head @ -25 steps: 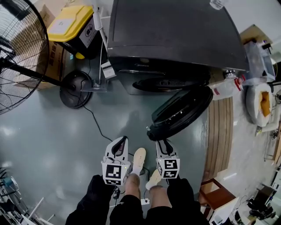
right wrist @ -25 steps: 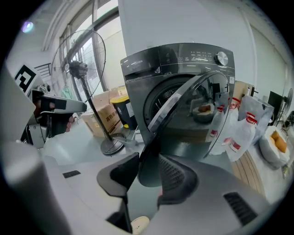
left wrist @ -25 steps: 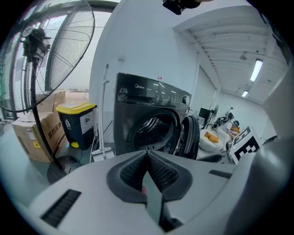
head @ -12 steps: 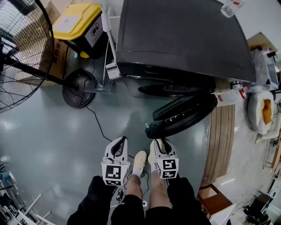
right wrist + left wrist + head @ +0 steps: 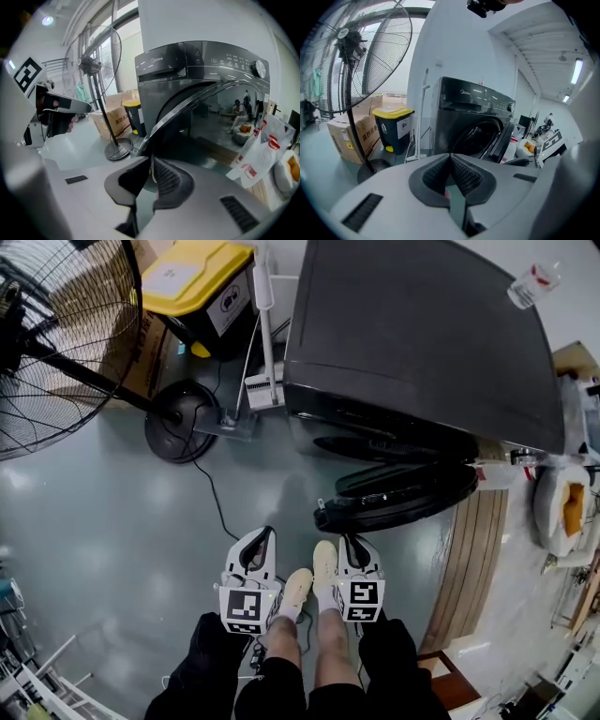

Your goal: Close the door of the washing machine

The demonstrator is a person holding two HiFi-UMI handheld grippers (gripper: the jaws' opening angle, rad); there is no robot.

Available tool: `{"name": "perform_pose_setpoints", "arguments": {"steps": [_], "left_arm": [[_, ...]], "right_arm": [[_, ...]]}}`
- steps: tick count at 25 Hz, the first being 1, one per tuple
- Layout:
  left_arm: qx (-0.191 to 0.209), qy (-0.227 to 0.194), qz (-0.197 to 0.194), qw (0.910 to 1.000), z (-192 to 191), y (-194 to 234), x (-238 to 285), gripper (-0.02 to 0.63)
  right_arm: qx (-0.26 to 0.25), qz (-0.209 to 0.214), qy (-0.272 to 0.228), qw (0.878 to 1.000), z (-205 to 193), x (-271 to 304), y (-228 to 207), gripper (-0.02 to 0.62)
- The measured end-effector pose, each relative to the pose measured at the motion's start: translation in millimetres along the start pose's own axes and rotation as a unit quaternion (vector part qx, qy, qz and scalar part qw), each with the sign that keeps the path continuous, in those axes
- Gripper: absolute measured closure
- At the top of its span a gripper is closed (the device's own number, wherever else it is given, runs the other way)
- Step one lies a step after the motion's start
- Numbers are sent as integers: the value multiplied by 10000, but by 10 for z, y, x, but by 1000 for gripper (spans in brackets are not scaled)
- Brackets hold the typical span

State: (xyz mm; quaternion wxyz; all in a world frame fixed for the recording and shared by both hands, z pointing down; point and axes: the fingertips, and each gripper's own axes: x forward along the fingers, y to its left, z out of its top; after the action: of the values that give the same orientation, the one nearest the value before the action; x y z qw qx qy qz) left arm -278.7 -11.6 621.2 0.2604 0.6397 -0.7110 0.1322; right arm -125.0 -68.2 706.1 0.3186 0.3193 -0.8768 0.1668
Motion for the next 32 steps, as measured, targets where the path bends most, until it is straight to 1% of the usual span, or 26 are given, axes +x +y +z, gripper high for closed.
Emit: {"name": "perform_pose_setpoints", "arguments": {"steps": [11,18,32], "left_arm": [[-199,-90,356,9991,71,51,203,581],[-307,-148,519,9981,199,81,330,581],[-418,-144,765,9961,393,213,584,581]], "right_arm": [[-378,359,-65,9986,243,318,-34,578],[-510,546,-60,9972,430,490,-47,578],[-569,722,-159,9956,782,834,-118,578]]}}
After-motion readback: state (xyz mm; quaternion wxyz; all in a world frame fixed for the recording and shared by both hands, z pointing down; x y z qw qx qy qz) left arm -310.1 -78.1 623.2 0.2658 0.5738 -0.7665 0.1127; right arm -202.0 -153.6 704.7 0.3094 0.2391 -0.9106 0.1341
